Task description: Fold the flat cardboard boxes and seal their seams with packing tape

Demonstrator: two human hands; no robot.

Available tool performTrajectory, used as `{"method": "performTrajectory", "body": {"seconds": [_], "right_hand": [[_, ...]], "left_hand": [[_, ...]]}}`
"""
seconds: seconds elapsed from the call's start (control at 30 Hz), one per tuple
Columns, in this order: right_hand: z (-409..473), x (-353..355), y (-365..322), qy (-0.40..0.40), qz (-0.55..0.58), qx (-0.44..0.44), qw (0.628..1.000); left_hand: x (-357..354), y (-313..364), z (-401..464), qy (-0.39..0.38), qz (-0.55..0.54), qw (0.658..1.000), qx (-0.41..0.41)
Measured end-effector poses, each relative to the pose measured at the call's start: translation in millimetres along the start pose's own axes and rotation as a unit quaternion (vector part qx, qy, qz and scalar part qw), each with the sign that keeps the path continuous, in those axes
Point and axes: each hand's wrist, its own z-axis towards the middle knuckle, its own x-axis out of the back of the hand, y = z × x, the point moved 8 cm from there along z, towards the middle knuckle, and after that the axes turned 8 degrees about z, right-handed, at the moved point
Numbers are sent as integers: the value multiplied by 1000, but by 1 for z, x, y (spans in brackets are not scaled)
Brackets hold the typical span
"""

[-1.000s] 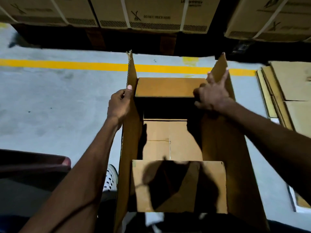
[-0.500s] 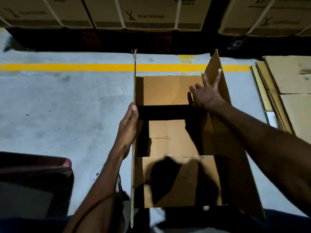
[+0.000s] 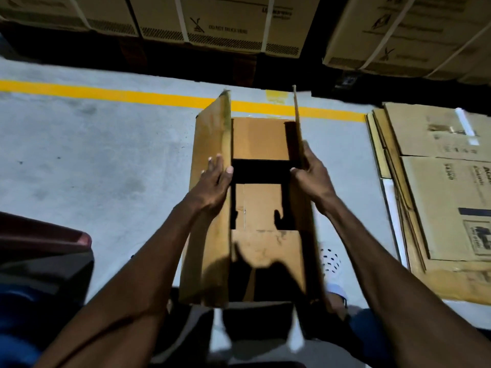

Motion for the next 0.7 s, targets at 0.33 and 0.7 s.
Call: {"method": "performTrajectory", "body": {"seconds": [0.33,0.7], "right_hand": [[-7,-88,82,-104,-266,-30,958],[-11,-59,127,84,-208,-168,960]], "left_hand": [[-56,-21,-1,-81,235,968,11],[-68,-27,2,42,279,956,74]]}}
